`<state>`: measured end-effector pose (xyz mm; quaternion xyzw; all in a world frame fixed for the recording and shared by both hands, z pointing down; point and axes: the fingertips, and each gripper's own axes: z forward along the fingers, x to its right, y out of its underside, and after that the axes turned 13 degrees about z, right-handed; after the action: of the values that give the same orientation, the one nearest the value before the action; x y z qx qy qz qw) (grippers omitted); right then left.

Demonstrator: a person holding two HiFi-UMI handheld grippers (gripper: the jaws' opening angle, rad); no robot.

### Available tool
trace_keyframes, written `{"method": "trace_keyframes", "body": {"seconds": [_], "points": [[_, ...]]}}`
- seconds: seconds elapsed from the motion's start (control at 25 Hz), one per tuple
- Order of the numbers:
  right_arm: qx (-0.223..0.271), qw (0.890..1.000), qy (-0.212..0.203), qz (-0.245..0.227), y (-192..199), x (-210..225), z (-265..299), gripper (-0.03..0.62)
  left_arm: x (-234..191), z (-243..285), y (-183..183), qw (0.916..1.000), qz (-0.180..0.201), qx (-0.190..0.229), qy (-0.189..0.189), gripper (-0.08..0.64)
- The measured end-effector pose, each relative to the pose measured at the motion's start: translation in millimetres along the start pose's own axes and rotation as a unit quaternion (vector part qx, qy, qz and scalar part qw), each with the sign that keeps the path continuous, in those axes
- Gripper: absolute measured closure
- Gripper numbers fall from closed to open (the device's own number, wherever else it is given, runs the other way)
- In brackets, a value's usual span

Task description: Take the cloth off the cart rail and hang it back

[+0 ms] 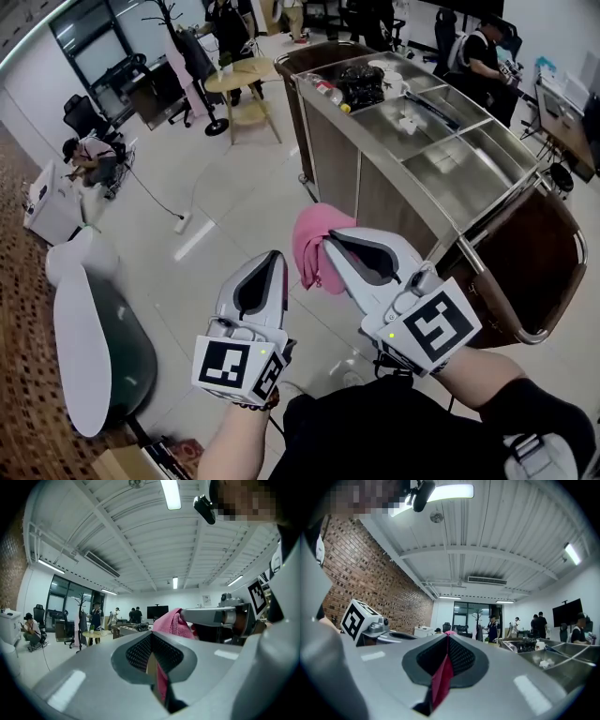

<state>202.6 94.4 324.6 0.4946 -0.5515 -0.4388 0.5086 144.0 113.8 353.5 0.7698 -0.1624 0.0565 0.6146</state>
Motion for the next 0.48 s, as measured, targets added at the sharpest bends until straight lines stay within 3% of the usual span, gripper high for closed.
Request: {"method": "trace_keyframes", "body": {"seconds": [0.24,0.4,0.48], "points": [[0.005,1.000,0.019,0.003,11.7,12.2,38.7,0.584,-30.5,17.0,27.3,0.9998,-0.002,0.005,0.021,0.560],[0.043,0.998,0.015,-0.038,4.7,21.1,107.3,0.585,-94.8,37.0,45.1,0.9994,-0.002,0.011,0.034,0.559],[0.032,0.999,0.036,-0.019,12.7,30.1,137.9,0.586,-124.1,47.3,56.9,0.9989,-0.002,0.012,0.045,0.560]]}}
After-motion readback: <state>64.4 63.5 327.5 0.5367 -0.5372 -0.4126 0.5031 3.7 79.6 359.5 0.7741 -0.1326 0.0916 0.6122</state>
